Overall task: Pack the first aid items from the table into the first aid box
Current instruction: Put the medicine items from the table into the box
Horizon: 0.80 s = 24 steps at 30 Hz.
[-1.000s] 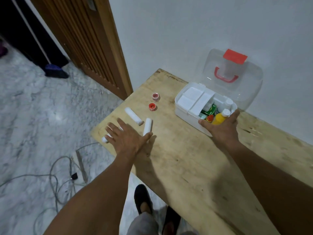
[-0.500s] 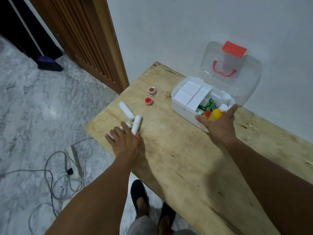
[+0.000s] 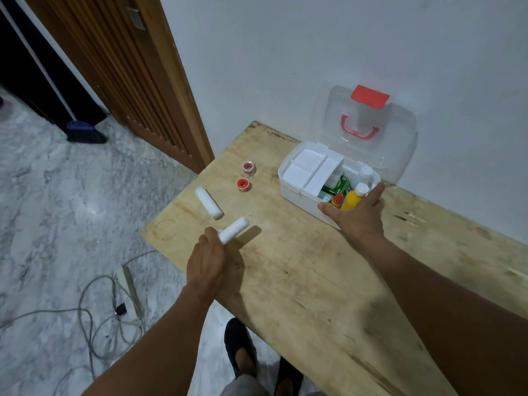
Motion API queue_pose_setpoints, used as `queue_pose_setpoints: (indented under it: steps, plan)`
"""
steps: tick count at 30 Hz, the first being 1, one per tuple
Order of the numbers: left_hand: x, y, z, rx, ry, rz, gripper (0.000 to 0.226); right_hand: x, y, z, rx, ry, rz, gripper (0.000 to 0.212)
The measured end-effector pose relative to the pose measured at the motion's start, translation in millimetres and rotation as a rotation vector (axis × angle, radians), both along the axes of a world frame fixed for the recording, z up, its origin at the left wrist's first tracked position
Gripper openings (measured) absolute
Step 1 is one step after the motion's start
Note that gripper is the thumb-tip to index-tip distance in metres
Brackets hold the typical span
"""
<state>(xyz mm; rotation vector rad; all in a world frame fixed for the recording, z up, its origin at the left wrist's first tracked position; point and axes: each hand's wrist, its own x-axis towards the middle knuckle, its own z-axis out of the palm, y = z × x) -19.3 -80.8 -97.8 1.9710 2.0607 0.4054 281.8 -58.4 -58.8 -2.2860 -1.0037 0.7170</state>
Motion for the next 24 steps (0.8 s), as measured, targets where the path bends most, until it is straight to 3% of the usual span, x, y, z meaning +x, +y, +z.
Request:
queue_pose_setpoints:
  steps: [4, 12, 15, 18, 21, 24]
  plan:
    - [20.1, 3.8, 27.9, -0.029, -0.281, -0.064, 0.019, -1.8, -2.9, 5.5, 0.005, 0.022, 0.002, 0.139]
    - [64.2, 47.7, 82.4, -0.373, -0.752, -0.023, 0.015, -1.6, -2.9, 12.3, 0.023, 0.053, 0.014, 0.140]
    - [76.1, 65.1, 100.2, -0.440, -0.902, -0.010, 0.038, -0.6, -1.2, 7.6, 0.023, 0.048, 0.022, 0.145]
    - [83.8, 84.4, 109.8, -0.501, -1.121, -0.002, 0.028, 0.2, 0.9, 5.2, 0.037, 0.066, 0.020, 0.148]
    - [88.1, 103.0, 114.4, -0.690, -1.385, -0.059, 0.023, 3.5, 2.2, 1.8, 0.038, 0.126, 0.021, 0.152]
    - [91.3, 123.2, 113.9, -0.875, -1.550, -0.106, 0.046, 8.5, 7.4, -7.3, 0.082, 0.143, -0.019, 0.157]
